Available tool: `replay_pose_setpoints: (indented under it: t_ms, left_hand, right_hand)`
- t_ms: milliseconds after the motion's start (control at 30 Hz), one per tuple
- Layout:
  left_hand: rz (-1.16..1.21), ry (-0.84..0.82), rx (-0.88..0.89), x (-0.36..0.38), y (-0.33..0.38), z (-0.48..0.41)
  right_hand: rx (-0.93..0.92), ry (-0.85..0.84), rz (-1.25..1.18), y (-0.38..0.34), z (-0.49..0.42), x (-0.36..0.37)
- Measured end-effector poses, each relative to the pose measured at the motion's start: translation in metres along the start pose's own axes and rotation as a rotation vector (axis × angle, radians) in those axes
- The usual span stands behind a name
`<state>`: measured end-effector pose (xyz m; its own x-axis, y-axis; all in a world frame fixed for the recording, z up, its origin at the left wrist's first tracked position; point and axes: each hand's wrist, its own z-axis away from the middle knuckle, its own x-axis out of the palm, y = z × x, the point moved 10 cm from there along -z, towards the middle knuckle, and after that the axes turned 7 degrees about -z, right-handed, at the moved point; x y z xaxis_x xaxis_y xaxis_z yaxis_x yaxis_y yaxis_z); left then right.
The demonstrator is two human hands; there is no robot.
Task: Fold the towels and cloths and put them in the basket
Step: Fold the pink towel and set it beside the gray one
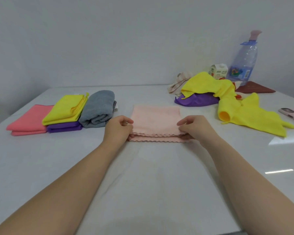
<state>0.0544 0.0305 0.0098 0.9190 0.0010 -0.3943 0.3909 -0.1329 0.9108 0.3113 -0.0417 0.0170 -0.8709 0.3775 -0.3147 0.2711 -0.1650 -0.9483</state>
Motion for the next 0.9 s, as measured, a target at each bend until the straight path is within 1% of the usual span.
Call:
replay_pose_setpoints:
  t_ms: [133, 300, 333, 433, 500, 600, 667, 700, 733, 800, 833, 867, 900]
  left_hand:
    - [-0.004, 0.002, 0.031, -0.001, 0.002, 0.001]
    - [-0.047, 0.024, 0.104, -0.001, 0.014, 0.007]
    - [-0.102, 0.042, 0.125, -0.002, 0.016, 0.007]
    - [-0.391, 0.081, 0.184, -0.003, 0.02, 0.008]
    - [-0.488, 0.066, 0.186, -0.001, 0.02, 0.009]
    - [-0.612, 0.037, 0.167, 0.004, 0.02, 0.012]
    - [-0.767, 0.028, 0.189, 0.007, 0.022, 0.013]
    - [-0.839, 0.04, 0.233, 0.008, 0.026, 0.015]
    - [-0.885, 0.068, 0.321, 0.011, 0.031, 0.015]
    - [-0.923, 0.073, 0.539, 0.023, 0.044, 0.019]
    - [-0.925, 0.036, 0.611, 0.03, 0.048, 0.021]
    - [-0.947, -0.051, 0.627, 0.039, 0.046, 0.022]
    - [-0.981, -0.162, 0.593, 0.049, 0.038, 0.022]
  right_hand:
    - [-0.027, 0.012, 0.024, -0.001, -0.001, 0.0]
    - [-0.081, 0.117, 0.057, -0.005, -0.002, -0.011]
    - [-0.082, 0.121, 0.082, -0.005, -0.002, -0.012]
    - [-0.046, 0.058, 0.189, 0.001, -0.002, -0.005]
    - [-0.058, 0.05, 0.274, 0.001, -0.001, -0.002]
    - [-0.121, 0.066, 0.472, -0.008, 0.002, 0.0]
    - [-0.128, 0.065, 0.582, -0.009, 0.003, 0.001]
    - [-0.13, 0.075, 0.63, -0.009, 0.003, 0.0]
    - [-0.153, 0.1, 0.685, -0.013, 0.004, 0.0]
    - [-0.294, 0.158, 0.758, -0.028, 0.009, 0.003]
    - [-0.377, 0.159, 0.764, -0.036, 0.013, 0.008]
    - [-0.418, 0.127, 0.782, -0.038, 0.015, 0.015]
    - [-0.406, 0.068, 0.831, -0.035, 0.014, 0.022]
